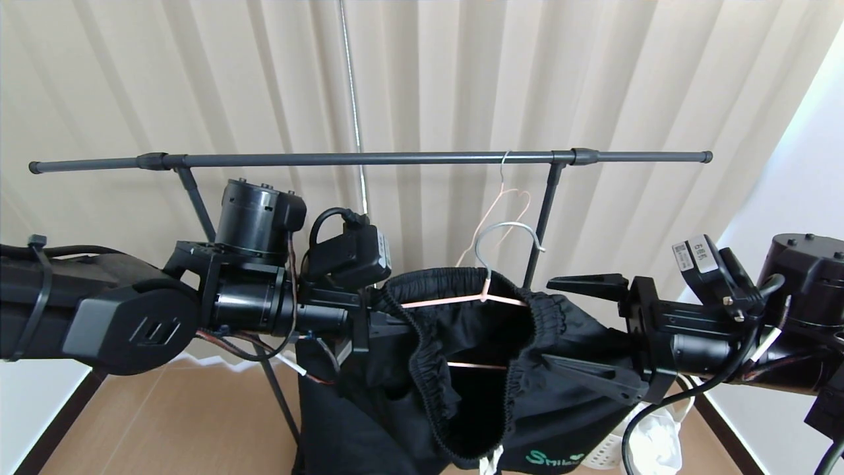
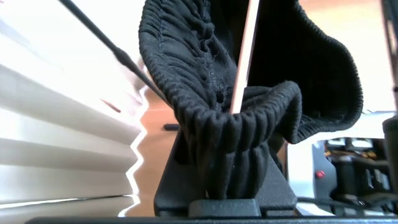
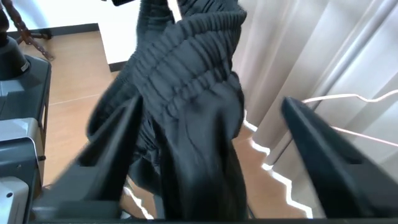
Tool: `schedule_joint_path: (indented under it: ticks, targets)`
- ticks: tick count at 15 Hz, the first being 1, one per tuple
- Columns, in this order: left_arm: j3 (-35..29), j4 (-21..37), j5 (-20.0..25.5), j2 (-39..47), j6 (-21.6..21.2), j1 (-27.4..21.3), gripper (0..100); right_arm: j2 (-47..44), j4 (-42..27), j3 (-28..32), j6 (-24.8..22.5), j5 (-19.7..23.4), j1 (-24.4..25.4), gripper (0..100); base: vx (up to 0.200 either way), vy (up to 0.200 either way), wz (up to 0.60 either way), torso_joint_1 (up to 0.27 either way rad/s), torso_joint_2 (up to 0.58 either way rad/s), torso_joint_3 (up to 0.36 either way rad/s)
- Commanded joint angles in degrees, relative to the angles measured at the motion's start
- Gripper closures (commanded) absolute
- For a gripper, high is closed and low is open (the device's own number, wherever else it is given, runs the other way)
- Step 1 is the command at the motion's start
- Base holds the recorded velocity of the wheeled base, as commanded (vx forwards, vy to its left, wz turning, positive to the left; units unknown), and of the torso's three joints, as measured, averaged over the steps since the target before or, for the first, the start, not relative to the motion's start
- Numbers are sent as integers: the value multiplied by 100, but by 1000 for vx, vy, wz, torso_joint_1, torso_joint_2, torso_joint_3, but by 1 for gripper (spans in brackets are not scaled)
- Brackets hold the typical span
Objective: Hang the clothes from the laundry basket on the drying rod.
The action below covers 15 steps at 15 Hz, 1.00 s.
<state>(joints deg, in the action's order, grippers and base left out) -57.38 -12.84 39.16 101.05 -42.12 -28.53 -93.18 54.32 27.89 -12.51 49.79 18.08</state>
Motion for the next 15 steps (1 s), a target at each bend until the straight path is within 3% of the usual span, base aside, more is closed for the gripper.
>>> schedule_joint_path:
  ticks: [1,8,15]
  targets:
    - [157,-79,-4,-129,99,110,100,143,0,-29,-6,5,-6,0,0,0,0,0,0,0]
    - [456,-79,13,-657,160,313,100,11,0,199,64,-4,-454,0,0,0,0,0,0,0]
    - [509,-96,4,-1034,591,717,100,2,-18,23,-138,532,-780,0,0,0,0,0,0,0]
